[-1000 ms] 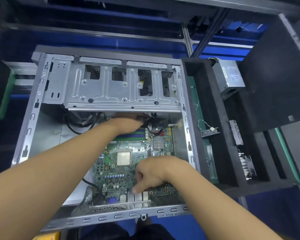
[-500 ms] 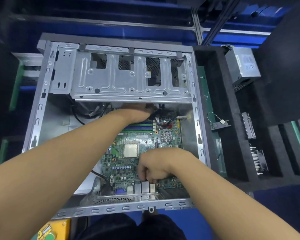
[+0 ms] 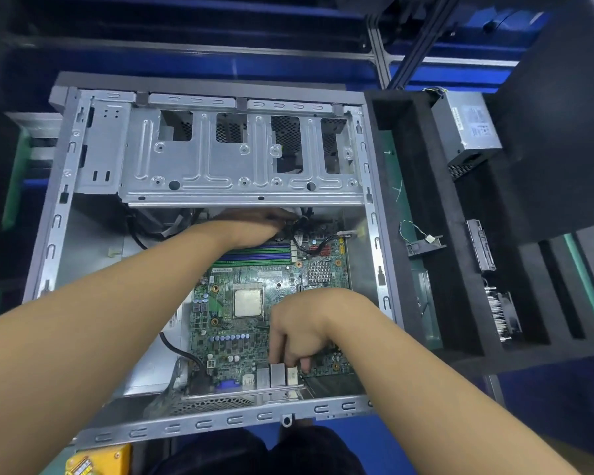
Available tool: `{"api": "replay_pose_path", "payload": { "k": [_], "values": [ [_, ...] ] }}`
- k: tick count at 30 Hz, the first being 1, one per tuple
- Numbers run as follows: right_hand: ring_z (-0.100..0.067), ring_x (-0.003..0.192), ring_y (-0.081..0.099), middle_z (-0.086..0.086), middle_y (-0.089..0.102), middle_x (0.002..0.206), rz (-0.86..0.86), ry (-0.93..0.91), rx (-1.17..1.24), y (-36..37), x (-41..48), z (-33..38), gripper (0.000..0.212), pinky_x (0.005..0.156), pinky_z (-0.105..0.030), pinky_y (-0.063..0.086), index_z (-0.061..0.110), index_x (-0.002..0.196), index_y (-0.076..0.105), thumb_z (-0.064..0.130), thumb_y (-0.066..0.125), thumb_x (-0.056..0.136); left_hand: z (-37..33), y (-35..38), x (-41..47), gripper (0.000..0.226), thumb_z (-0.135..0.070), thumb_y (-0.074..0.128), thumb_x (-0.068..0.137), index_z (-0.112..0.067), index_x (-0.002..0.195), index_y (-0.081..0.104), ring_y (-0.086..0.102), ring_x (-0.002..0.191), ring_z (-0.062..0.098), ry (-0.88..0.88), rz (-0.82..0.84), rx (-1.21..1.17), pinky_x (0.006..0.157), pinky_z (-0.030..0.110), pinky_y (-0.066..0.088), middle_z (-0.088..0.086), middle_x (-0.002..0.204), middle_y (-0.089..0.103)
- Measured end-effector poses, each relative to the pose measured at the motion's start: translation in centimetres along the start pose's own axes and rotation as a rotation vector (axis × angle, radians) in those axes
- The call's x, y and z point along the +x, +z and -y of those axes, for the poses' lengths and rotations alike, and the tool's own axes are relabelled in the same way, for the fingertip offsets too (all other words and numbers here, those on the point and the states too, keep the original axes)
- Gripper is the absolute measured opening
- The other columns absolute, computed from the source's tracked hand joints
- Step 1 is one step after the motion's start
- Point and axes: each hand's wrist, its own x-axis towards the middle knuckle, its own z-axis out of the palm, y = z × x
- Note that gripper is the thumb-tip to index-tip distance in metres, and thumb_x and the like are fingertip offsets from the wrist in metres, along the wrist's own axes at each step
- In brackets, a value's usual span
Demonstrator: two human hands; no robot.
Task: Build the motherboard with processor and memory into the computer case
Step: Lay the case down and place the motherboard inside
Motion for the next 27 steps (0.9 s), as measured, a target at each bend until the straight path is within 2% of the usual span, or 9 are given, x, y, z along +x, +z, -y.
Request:
{"api": "replay_pose_path", "payload": {
  "k": [2, 5, 6, 8, 11, 14, 18, 23, 27],
  "values": [
    [-0.018, 0.084, 0.077, -0.001, 0.075, 0.111, -0.002, 0.002, 0.041, 0.2, 0.0, -0.1, 0.039, 0.09, -0.032, 0.058, 0.015, 0.129, 0.068, -0.001, 0.051, 0.098, -0.1, -0.1, -0.2, 0.039, -0.039, 0.031, 0.1, -0.064, 0.127, 0.045, 0.05, 0.074, -0.003, 0.021, 0.016, 0.01, 0.061, 0.013, 0.036, -0.029, 0.103, 0.055],
    [-0.016, 0.072, 0.075, 0.014, 0.069, 0.072, -0.006, -0.008, 0.022, 0.0, 0.0, 0.1, 0.039, 0.089, -0.034, 0.058, 0.015, 0.13, 0.068, -0.001, 0.052, 0.098, 0.3, -0.6, -1.1, 0.04, -0.034, 0.033, 0.103, -0.054, 0.135, 0.044, 0.053, 0.116, 0.014, 0.088, -0.005, -0.016, 0.096, 0.023, 0.04, -0.014, 0.136, 0.053],
    [-0.014, 0.067, 0.073, 0.02, 0.065, 0.063, -0.011, 0.0, 0.022, 0.0, 0.0, 0.1, 0.039, 0.084, -0.031, 0.058, 0.015, 0.129, 0.068, 0.0, 0.053, 0.097, 0.5, -0.9, -1.7, 0.042, -0.031, 0.034, 0.103, -0.059, 0.133, 0.042, 0.055, 0.115, 0.016, 0.123, -0.018, -0.019, 0.097, 0.021, 0.04, -0.013, 0.134, 0.055],
    [-0.01, 0.059, 0.07, 0.023, 0.062, 0.052, -0.021, 0.0, 0.006, -0.1, -0.3, 0.3, 0.038, 0.073, -0.024, 0.057, 0.017, 0.127, 0.07, 0.0, 0.057, 0.095, 1.0, -1.6, -3.2, 0.049, -0.027, 0.034, 0.103, -0.068, 0.13, 0.036, 0.06, 0.097, 0.016, 0.141, -0.015, 0.021, 0.079, 0.013, 0.044, -0.014, 0.119, 0.06],
    [-0.003, 0.048, 0.064, 0.016, 0.072, 0.064, -0.068, 0.017, 0.017, -0.1, -0.5, 0.6, 0.035, 0.051, -0.014, 0.051, 0.015, 0.119, 0.074, -0.002, 0.059, 0.092, 1.6, -2.5, -4.7, 0.043, -0.029, 0.031, 0.103, -0.035, 0.144, 0.04, 0.055, 0.096, 0.021, -0.036, 0.021, 0.195, 0.079, 0.025, 0.047, -0.001, 0.129, 0.054],
    [-0.003, 0.048, 0.062, -0.005, 0.079, 0.095, -0.118, 0.043, 0.04, 0.1, -0.2, 0.6, 0.034, 0.048, -0.018, 0.053, 0.011, 0.114, 0.075, -0.002, 0.054, 0.091, 2.1, -2.9, -6.8, 0.03, -0.025, 0.032, 0.102, -0.011, 0.114, 0.056, 0.052, 0.08, 0.019, -0.112, -0.018, 0.219, 0.066, 0.028, 0.039, 0.012, 0.114, 0.06],
    [-0.026, 0.075, 0.074, -0.011, 0.078, 0.09, -0.109, 0.1, 0.045, -0.4, -0.1, -0.2, 0.013, 0.084, -0.044, 0.061, 0.005, 0.099, 0.074, 0.01, 0.063, 0.095, 3.2, -2.4, -9.3, 0.025, -0.022, 0.035, 0.103, -0.011, 0.108, 0.056, 0.047, 0.08, 0.019, -0.063, -0.073, 0.151, 0.069, 0.028, 0.033, 0.015, 0.107, 0.059],
    [-0.014, 0.063, 0.068, 0.001, 0.077, 0.072, -0.206, 0.121, -0.078, -2.2, -0.5, -1.3, 0.018, 0.081, -0.034, 0.059, 0.018, 0.076, 0.071, 0.016, 0.063, 0.092, 3.4, -2.0, -10.0, 0.033, -0.017, 0.035, 0.102, -0.005, 0.123, 0.057, 0.048, 0.083, 0.019, -0.076, -0.183, 0.122, 0.07, 0.027, 0.035, 0.016, 0.115, 0.062],
    [-0.011, 0.062, 0.068, 0.003, 0.076, 0.069, -0.284, 0.155, -0.187, -4.2, -1.4, -3.1, 0.019, 0.064, -0.025, 0.048, 0.021, 0.075, 0.07, 0.021, 0.062, 0.092, 3.4, -2.7, -9.9, 0.023, -0.013, 0.036, 0.1, -0.006, 0.108, 0.057, 0.051, 0.082, 0.02, -0.226, -0.178, 0.177, 0.072, 0.03, 0.04, 0.017, 0.114, 0.061]
  ]
}}
